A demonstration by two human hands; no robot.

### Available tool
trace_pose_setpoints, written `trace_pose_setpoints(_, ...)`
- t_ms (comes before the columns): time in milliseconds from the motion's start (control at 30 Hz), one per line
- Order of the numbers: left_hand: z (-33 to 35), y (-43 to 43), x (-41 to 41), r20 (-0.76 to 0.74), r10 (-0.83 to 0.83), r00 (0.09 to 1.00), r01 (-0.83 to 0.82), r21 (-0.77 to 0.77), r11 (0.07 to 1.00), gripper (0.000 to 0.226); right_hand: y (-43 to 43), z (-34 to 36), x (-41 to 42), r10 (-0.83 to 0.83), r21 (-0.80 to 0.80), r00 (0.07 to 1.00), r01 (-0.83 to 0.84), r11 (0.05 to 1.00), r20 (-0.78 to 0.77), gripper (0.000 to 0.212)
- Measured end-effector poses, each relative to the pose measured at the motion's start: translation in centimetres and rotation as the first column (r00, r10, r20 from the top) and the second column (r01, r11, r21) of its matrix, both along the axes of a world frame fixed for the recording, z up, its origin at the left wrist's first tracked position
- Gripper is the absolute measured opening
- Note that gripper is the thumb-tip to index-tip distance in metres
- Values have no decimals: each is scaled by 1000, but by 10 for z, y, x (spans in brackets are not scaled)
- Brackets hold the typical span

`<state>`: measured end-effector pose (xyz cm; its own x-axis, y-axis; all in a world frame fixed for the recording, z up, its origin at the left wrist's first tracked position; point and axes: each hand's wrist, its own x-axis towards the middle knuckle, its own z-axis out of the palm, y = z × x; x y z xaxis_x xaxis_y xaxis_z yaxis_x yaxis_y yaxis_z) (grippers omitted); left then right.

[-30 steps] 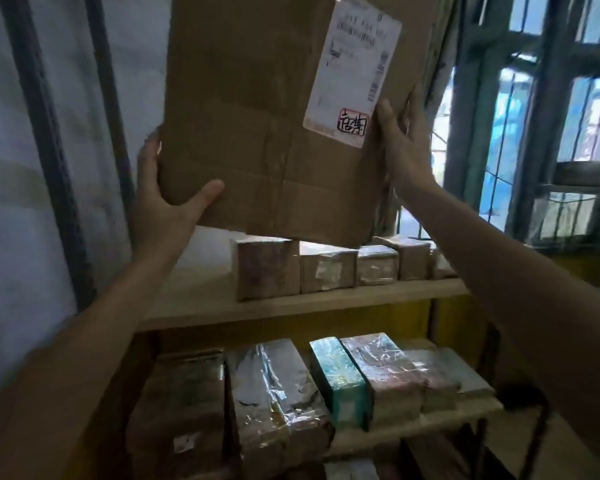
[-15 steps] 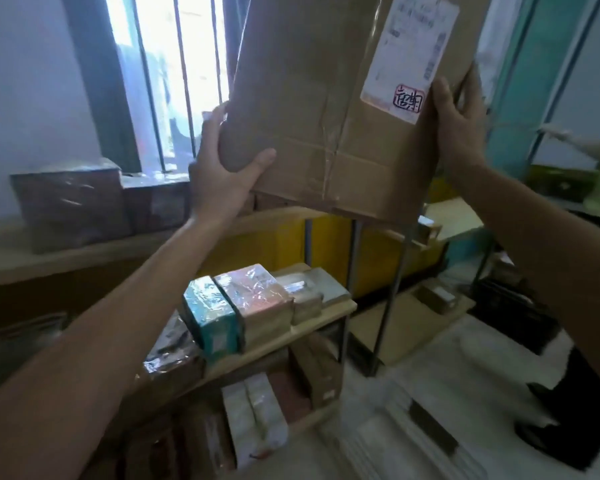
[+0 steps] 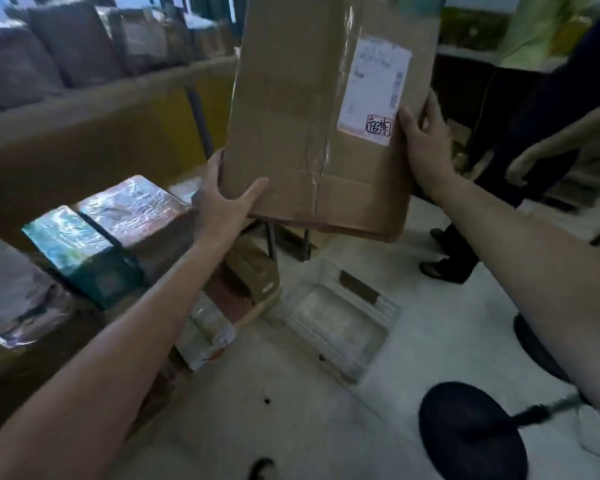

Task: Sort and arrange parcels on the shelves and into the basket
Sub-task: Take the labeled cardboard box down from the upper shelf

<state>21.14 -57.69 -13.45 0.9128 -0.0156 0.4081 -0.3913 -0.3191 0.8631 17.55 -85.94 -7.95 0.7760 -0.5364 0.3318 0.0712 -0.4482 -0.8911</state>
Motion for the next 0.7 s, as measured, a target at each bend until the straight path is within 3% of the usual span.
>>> trace_pose_setpoints(200,-76,-30,30,-206,-83,975,79,-28,996,77,-29,-79,17,-54,31,988,59,998,-144,64)
trace_pose_setpoints(600,-160,-87,109,-430,-111,896,181,126,975,76,-81,-171,79,-130,73,941,160,984,-311,43)
trace_pose_setpoints(700,-173,-100,118,-445,-113,889,196,145,970,73,-98,-188,91,-139,73,913,180,981,-384,48)
